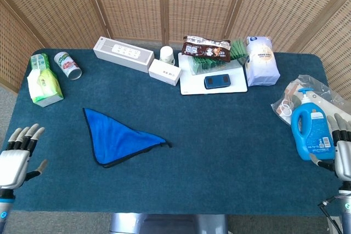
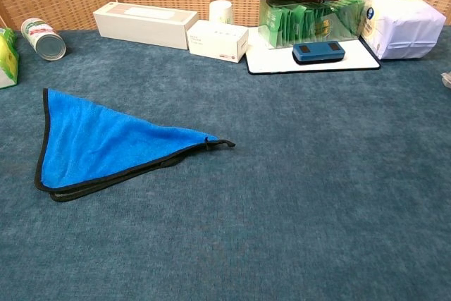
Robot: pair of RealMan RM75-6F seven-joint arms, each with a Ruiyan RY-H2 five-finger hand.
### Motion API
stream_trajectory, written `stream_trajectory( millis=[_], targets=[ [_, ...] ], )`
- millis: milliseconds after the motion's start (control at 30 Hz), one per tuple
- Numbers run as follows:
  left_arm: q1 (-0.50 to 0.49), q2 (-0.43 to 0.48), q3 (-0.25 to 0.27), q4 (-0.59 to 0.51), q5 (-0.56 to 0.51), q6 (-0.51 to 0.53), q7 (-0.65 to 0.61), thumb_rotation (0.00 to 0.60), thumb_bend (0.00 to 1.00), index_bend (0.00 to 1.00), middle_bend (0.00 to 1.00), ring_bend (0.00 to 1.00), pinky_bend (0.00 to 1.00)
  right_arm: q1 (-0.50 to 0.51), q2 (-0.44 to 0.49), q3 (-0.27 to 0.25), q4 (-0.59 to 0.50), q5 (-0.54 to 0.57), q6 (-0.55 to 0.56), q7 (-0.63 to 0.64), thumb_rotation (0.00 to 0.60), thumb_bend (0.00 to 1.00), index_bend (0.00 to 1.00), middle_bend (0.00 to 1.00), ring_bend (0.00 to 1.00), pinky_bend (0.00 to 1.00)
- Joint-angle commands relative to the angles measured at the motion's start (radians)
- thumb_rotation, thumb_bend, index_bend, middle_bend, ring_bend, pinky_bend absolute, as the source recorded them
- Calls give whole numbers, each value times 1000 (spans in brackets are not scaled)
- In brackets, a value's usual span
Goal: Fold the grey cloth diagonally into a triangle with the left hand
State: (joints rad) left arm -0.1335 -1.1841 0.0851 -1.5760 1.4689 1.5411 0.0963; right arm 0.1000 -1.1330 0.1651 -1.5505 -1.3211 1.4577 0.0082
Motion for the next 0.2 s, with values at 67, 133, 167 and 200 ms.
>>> stream_trajectory(
  millis=[67, 133, 167, 200],
  targets=[
    [19, 8, 1, 16, 22, 22, -9, 600, 377, 95, 0, 0, 13, -4, -6, 4, 3, -5, 18, -14, 600, 0, 0, 0, 0, 0],
    [24, 9, 0, 25, 36, 29, -8, 600, 377, 107, 0, 0, 12, -6, -5, 3, 0, -8, 22, -20, 600, 0, 0, 0, 0, 0],
    [26, 8, 0, 30, 40, 32, -6, 600, 377, 112, 0, 0, 13, -7, -5, 3, -2, -9, 24, -23, 600, 0, 0, 0, 0, 0],
    [29, 7, -1, 37, 47, 36, -5, 600, 377, 113, 0, 0, 13, -8, -4, 2, -4, -10, 26, -27, 600, 0, 0, 0, 0, 0]
  ],
)
